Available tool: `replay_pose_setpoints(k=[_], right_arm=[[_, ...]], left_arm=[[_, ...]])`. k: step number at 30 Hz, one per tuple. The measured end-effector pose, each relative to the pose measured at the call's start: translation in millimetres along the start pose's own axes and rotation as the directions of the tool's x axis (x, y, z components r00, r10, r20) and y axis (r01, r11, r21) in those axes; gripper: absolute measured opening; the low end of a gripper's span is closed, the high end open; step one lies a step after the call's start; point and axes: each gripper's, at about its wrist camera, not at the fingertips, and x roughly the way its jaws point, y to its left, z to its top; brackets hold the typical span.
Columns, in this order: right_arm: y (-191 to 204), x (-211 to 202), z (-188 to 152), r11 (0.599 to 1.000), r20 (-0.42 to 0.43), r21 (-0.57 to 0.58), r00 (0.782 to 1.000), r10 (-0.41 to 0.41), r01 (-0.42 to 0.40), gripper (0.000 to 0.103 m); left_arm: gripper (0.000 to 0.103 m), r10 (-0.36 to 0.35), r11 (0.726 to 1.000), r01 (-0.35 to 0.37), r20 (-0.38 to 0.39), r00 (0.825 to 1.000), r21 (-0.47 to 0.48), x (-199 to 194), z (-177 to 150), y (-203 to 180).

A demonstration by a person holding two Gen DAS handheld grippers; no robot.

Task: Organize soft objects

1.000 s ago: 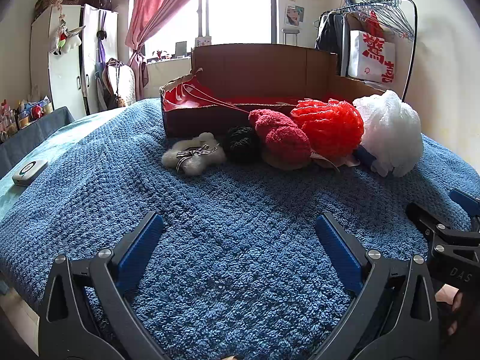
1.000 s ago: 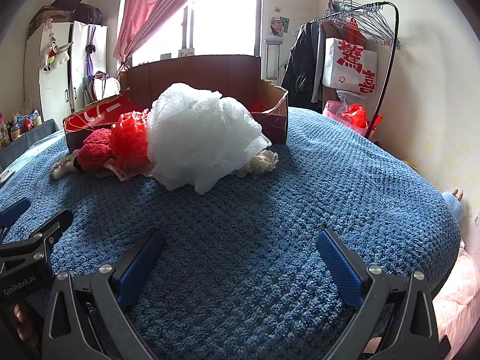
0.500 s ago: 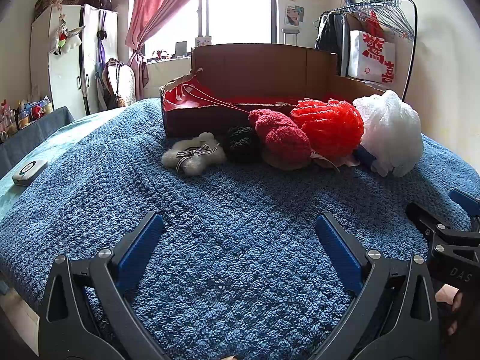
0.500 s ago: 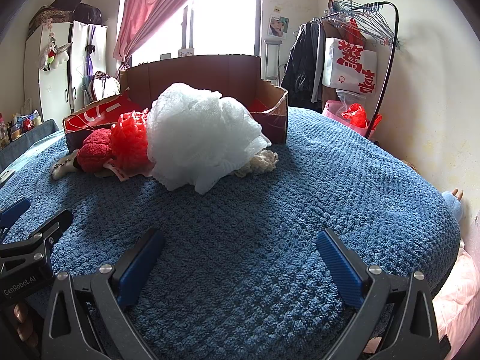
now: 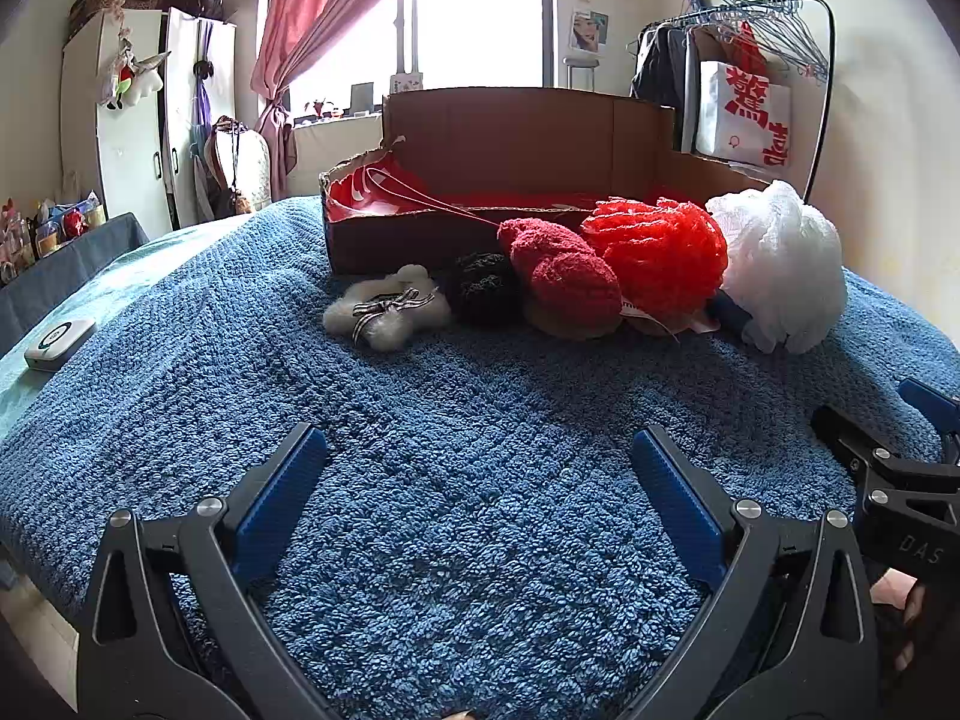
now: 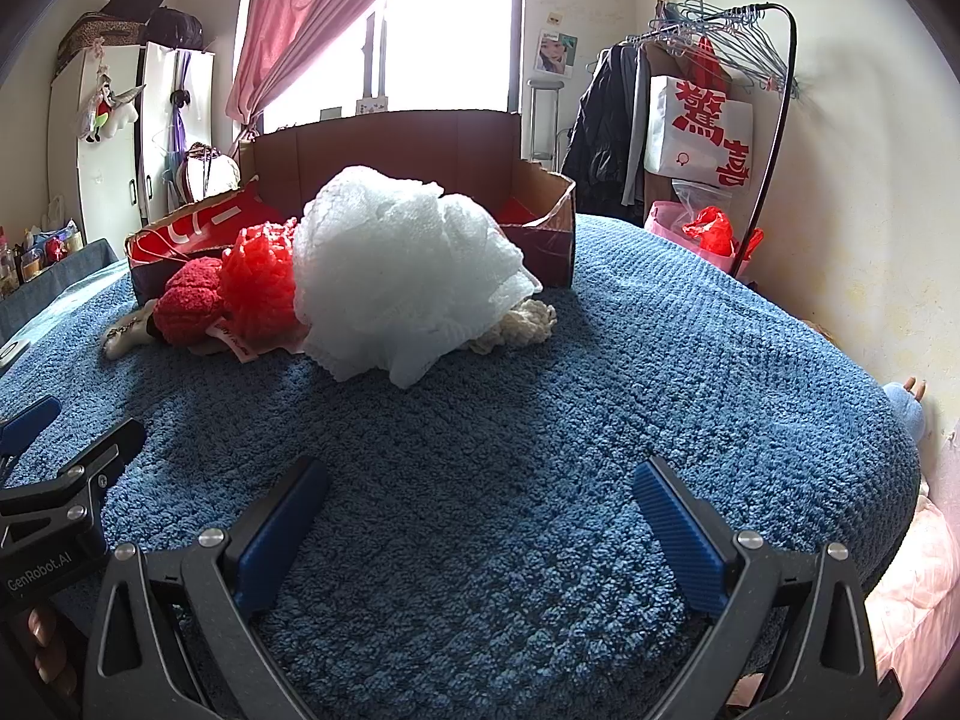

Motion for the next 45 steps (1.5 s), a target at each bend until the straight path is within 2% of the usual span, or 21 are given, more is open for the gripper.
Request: replay_pose_setpoints(k=[17, 35, 41, 45], right_arm=[[-6, -3, 11, 1.000, 0.001, 0.008, 1.000, 0.023, -0.023, 0.103], [0, -6, 59, 0.999, 0.053, -0.001, 0.998, 0.045, -0.045, 0.103], [-3, 0, 79, 0.997, 0.056, -0.001, 0.996, 0.076, -0.076, 0.103], [-12, 9, 92, 0.989, 0.038, 0.003, 0.988, 0.148, -0.148, 0.103]], left_arm=[[0.103, -0.017, 1.000, 0.017, -0.013, 1.000, -0.017, 6, 8, 6], [0.103, -0.033, 0.999, 0.034, 0.034, 0.999, -0.017, 2, 59, 9], [0.103, -0.083, 0.996, 0.082, 0.044, 0.996, 0.023, 5, 82, 2], [0.103, -0.142, 0.988, 0.140, 0.038, 0.989, 0.059, 9, 96, -6]])
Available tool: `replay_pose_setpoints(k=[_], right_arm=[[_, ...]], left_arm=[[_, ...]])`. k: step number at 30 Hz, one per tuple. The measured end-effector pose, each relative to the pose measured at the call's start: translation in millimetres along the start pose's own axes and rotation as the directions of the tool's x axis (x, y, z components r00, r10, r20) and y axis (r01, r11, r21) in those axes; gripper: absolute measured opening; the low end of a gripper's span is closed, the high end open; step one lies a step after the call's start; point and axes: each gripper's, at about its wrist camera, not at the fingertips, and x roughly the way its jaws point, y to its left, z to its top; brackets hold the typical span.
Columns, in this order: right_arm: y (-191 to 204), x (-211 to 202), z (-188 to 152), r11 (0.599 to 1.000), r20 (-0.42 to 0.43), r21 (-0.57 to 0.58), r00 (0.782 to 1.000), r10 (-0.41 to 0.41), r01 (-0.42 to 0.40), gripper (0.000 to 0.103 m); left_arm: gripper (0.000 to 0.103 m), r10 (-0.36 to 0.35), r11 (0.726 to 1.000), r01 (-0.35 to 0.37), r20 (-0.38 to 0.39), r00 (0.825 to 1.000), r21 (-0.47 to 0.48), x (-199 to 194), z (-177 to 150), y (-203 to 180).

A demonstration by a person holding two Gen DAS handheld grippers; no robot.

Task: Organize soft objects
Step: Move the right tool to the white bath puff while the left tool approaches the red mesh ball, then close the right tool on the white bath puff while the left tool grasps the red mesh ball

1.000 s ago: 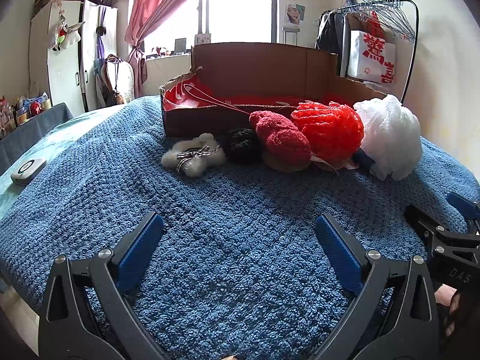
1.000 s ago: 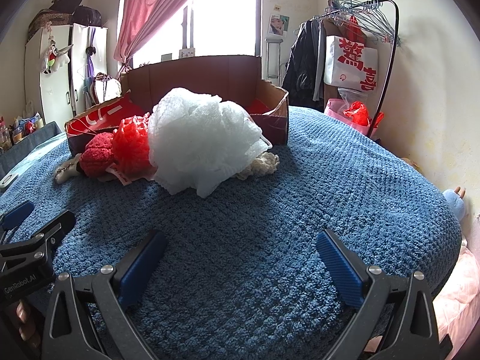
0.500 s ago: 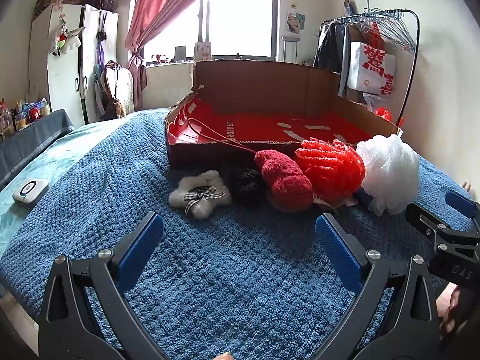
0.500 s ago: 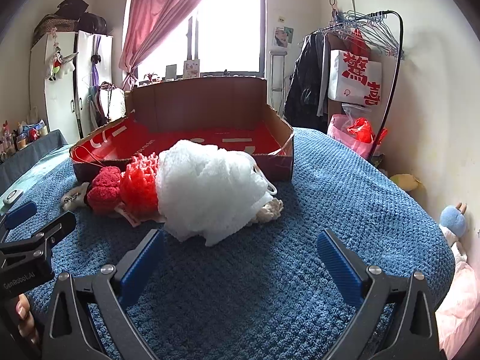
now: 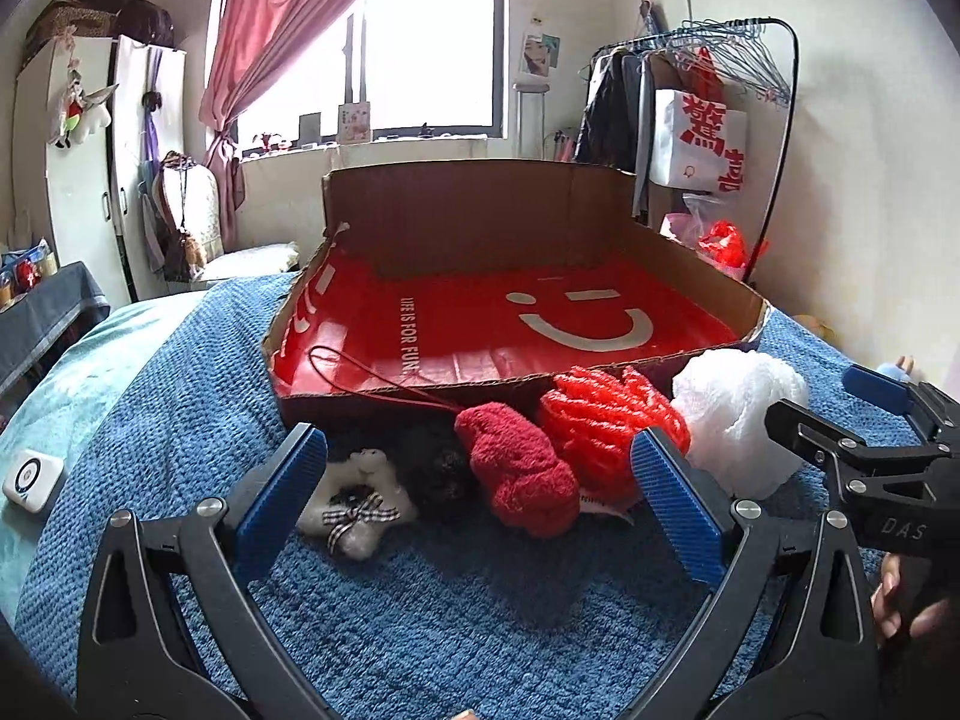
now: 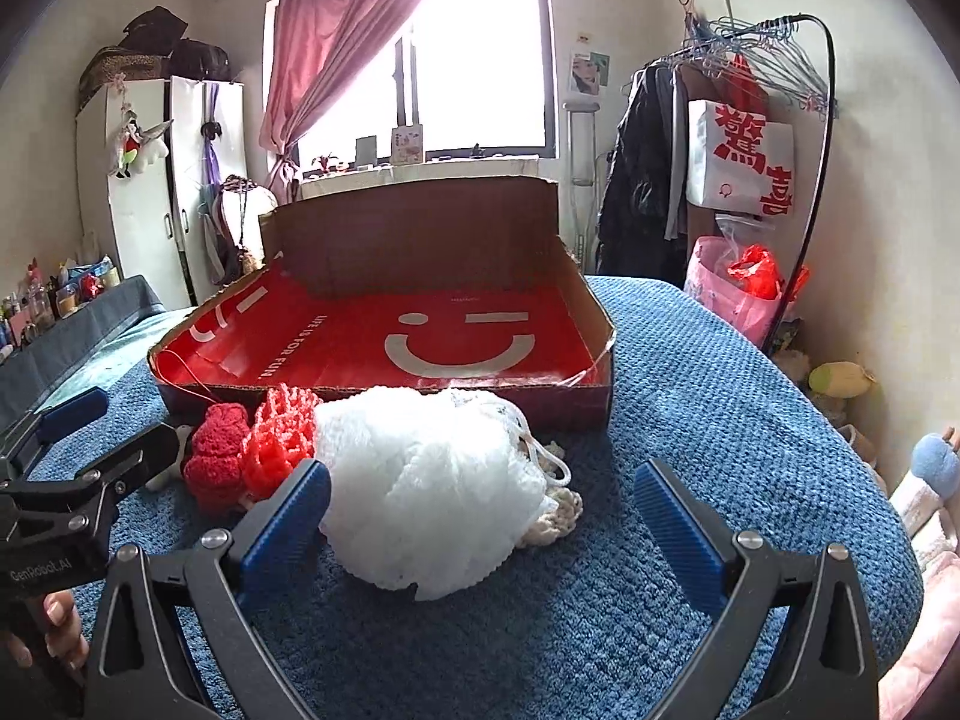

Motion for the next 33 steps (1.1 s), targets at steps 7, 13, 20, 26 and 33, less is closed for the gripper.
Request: replay_pose_setpoints(k=[7, 13, 20, 26, 33], right_arm=[[-23, 15, 16, 0.987, -0.047, 0.005, 0.986, 0.159, -0.159, 0.103], [-30, 27, 16, 0.965, -0.101, -0.029, 0.961, 0.256, -0.260, 0.103], [-40, 37, 12, 0.936, -0.131, -0.004, 0.929, 0.347, -0.351, 0.103], [-40, 49, 8, 0.906, -0.181, 0.007, 0.890, 0.418, -0.424, 0.103], [-36, 51, 6, 0.867, -0.188, 0.006, 0.851, 0.490, -0.498, 0.057]], left_arm=[[0.103, -0.117, 0.992, 0.119, -0.034, 0.993, 0.039, 17, 22, -12], [0.103, -0.197, 0.978, 0.201, -0.069, 0.978, 0.057, 32, 32, -21], [0.093, -0.284, 0.952, 0.295, -0.124, 0.951, 0.080, 43, 36, -31], [0.076, -0.310, 0.939, 0.333, -0.200, 0.929, 0.090, 56, 30, -36], [0.051, -0.331, 0.929, 0.362, -0.267, 0.905, 0.074, 73, 21, -37]])
